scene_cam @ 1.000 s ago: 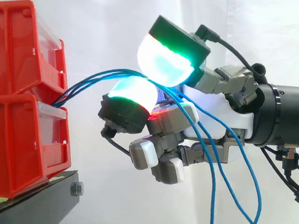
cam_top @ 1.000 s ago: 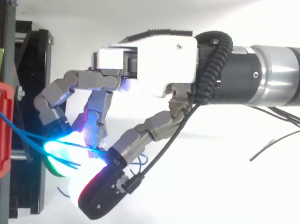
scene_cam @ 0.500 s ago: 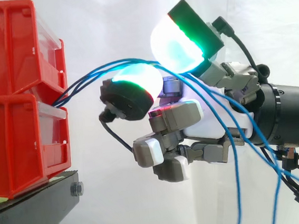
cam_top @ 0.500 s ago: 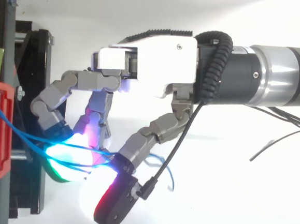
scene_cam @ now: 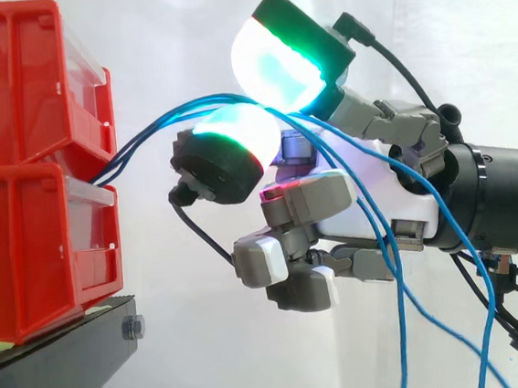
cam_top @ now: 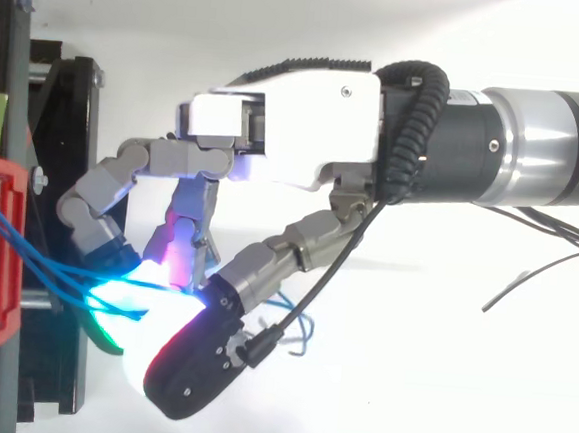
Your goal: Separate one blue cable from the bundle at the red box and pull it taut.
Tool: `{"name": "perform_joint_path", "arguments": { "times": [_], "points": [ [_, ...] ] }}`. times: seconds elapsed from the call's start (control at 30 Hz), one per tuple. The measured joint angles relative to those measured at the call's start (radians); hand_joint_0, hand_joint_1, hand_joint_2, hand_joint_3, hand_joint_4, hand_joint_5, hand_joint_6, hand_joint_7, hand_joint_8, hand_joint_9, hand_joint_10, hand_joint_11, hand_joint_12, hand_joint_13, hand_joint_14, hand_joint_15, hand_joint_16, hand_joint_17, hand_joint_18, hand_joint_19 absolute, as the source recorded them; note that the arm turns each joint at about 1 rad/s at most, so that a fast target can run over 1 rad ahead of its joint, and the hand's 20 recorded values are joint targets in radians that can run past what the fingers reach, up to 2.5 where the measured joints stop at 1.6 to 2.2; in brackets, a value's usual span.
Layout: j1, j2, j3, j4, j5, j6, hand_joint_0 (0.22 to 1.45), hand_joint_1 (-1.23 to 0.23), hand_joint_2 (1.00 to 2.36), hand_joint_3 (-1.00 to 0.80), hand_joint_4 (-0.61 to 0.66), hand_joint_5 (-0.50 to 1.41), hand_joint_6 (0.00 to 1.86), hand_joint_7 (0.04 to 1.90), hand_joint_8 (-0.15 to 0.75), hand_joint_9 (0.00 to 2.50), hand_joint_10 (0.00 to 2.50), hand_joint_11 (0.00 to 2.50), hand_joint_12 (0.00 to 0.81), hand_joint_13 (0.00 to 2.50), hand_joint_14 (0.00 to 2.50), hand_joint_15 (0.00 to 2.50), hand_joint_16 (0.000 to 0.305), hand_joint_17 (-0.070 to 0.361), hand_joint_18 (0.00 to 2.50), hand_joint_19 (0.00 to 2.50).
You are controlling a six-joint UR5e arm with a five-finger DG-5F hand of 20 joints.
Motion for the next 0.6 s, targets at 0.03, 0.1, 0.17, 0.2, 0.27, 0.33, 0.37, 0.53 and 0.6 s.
{"name": "perform_joint_path", "arguments": {
  "times": [0.03,0.1,0.17,0.2,0.27,0.33,0.37,0.53,0.6],
  "points": [
    [0.0,0.0,0.0,0.0,0.0,0.0,0.65,-0.87,1.02,-0.23,0.17,-0.16,0.85,1.49,0.397,1.2,0.02,1.09,0.442,1.04,0.02,0.68,0.057,0.128,1.15,0.8],
    [0.0,0.0,0.0,0.0,-0.001,0.0,0.72,-0.93,1.02,-0.29,0.17,-0.16,0.85,1.56,0.404,1.18,0.03,1.11,0.428,1.02,0.02,0.66,0.057,0.128,1.14,0.75],
    [0.0,0.0,0.0,-0.001,-0.001,0.0,0.78,-0.96,1.01,-0.36,0.14,-0.16,0.89,1.53,0.407,1.17,0.03,1.12,0.43,1.02,0.02,0.66,0.056,0.125,1.12,0.72],
    [0.0,0.0,0.0,-0.001,-0.002,0.0,0.8,-0.97,1.01,-0.42,0.15,-0.16,0.89,1.54,0.411,1.18,0.03,1.12,0.423,1.02,0.02,0.65,0.055,0.125,1.12,0.72],
    [0.0,0.0,0.0,-0.003,-0.002,0.0,0.82,-0.97,1.0,-0.5,0.15,-0.15,0.9,1.56,0.412,1.19,0.03,1.12,0.419,1.02,0.02,0.65,0.055,0.124,1.12,0.71],
    [0.0,0.0,0.0,-0.004,-0.002,0.0,0.82,-0.98,1.0,-0.5,0.14,-0.14,0.9,1.58,0.416,1.2,0.03,1.14,0.416,1.03,0.02,0.65,0.055,0.123,1.13,0.69],
    [0.0,0.0,0.0,-0.004,-0.002,0.0,0.81,-0.98,1.0,-0.5,0.14,-0.14,0.91,1.58,0.412,1.2,0.03,1.15,0.416,1.03,0.02,0.64,0.055,0.123,1.13,0.68],
    [-0.001,0.0,0.0,-0.015,-0.002,0.0,0.62,-1.01,1.0,-0.5,0.17,-0.12,0.91,1.4,0.405,1.22,0.03,1.13,0.414,1.02,0.02,0.66,0.055,0.123,1.12,0.71],
    [-0.002,0.0,0.0,-0.023,-0.002,0.001,0.53,-0.98,1.0,-0.5,0.19,-0.12,0.89,1.35,0.42,1.23,0.03,1.12,0.432,1.03,0.02,0.66,0.058,0.13,1.14,0.71]
  ]
}}
